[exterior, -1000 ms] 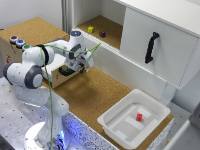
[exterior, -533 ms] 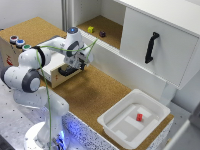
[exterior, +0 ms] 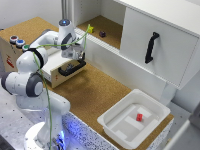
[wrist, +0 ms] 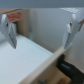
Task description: Push down the green button to turn on the green light
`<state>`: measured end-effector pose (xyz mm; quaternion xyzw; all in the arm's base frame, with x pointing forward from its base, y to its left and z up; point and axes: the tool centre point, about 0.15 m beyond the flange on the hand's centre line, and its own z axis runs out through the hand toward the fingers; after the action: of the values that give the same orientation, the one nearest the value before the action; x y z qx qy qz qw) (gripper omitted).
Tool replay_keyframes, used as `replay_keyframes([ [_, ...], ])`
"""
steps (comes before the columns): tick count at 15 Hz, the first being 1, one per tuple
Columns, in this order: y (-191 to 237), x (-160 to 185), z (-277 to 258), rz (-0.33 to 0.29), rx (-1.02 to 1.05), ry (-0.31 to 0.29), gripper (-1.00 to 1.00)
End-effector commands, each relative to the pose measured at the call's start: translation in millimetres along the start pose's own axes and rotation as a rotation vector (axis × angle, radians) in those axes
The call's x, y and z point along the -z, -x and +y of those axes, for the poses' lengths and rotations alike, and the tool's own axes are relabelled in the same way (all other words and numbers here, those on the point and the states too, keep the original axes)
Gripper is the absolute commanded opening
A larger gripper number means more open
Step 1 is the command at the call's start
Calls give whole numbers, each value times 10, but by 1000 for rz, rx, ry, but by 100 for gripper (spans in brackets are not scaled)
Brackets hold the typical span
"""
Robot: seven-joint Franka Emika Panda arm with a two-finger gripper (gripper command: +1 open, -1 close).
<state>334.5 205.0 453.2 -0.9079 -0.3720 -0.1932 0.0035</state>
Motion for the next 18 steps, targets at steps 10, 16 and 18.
replay_keyframes([
  [10, -204, 625, -2154, -93, 685, -290, 100],
  [16, -323, 656, -2500, -117, 830, -298, 100],
  [18, -432, 663, -2560, -135, 827, -352, -100],
])
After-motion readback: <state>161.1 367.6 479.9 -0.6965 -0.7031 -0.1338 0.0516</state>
